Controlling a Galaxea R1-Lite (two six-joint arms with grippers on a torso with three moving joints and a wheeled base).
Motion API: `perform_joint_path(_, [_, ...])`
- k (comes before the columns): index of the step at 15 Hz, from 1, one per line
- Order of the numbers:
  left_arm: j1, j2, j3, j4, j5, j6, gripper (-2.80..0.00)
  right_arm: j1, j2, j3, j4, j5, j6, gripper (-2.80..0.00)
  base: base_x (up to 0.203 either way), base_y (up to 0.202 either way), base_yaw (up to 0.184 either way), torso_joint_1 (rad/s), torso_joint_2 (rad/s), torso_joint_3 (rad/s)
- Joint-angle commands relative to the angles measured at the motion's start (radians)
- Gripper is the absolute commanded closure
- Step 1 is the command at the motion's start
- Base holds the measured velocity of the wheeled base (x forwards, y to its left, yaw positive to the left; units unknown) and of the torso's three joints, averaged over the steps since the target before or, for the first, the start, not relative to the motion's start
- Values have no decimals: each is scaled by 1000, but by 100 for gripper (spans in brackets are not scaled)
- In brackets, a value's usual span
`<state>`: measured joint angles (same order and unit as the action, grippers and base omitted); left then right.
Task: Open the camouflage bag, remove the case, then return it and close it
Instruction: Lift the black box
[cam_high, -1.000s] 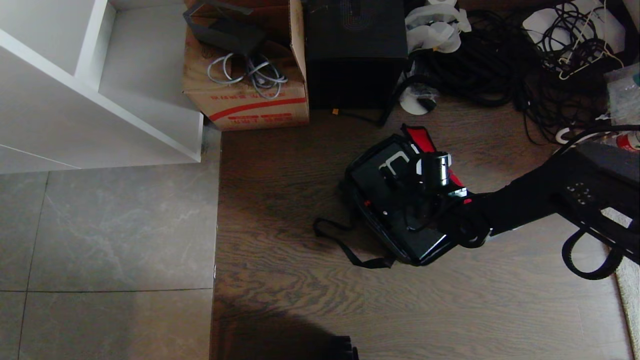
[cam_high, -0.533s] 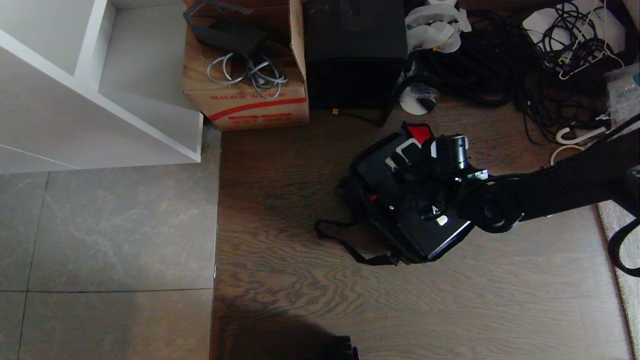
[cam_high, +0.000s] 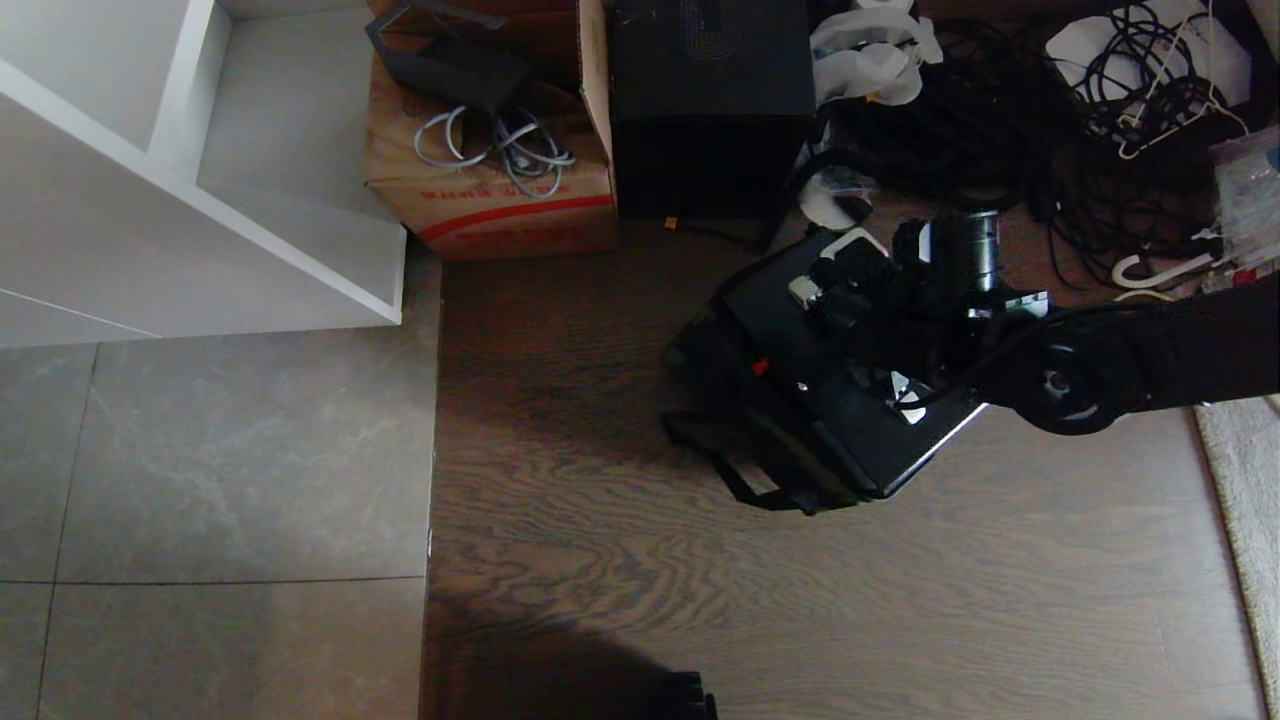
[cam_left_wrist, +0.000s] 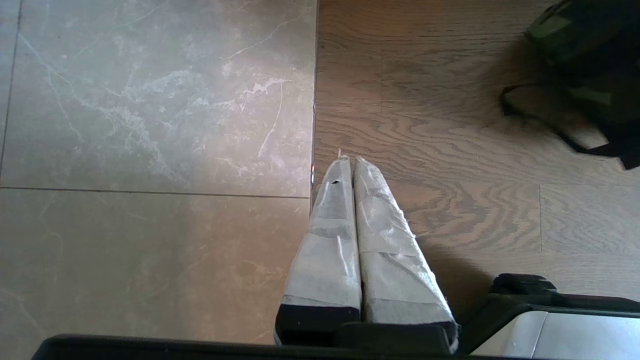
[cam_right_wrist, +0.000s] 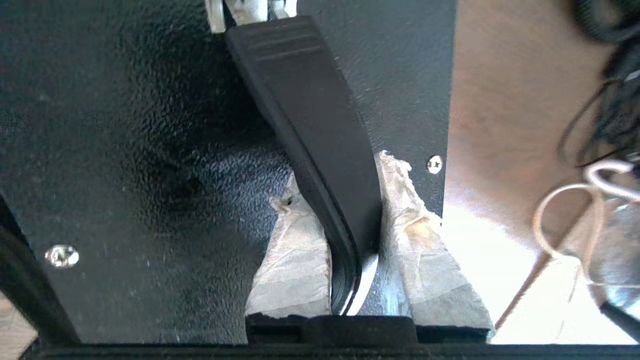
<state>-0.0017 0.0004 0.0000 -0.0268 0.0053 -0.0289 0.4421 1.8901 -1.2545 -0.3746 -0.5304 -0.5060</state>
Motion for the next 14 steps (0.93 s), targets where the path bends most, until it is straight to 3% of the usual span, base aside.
perform_joint_path(1, [0, 0, 9, -1, 1, 0, 0, 0, -49, -5, 6, -8, -37, 0, 0, 0, 0, 0, 0, 0])
perform_joint_path(4, [0, 0, 9, -1, 1, 0, 0, -11, -80, -20, -4, -17, -123, 0, 0, 0, 0, 0, 0, 0])
perform_joint_path(14, [0, 0, 9, -1, 1, 0, 0, -23, -57, -21, 30, -13, -109, 0, 0, 0, 0, 0, 0, 0])
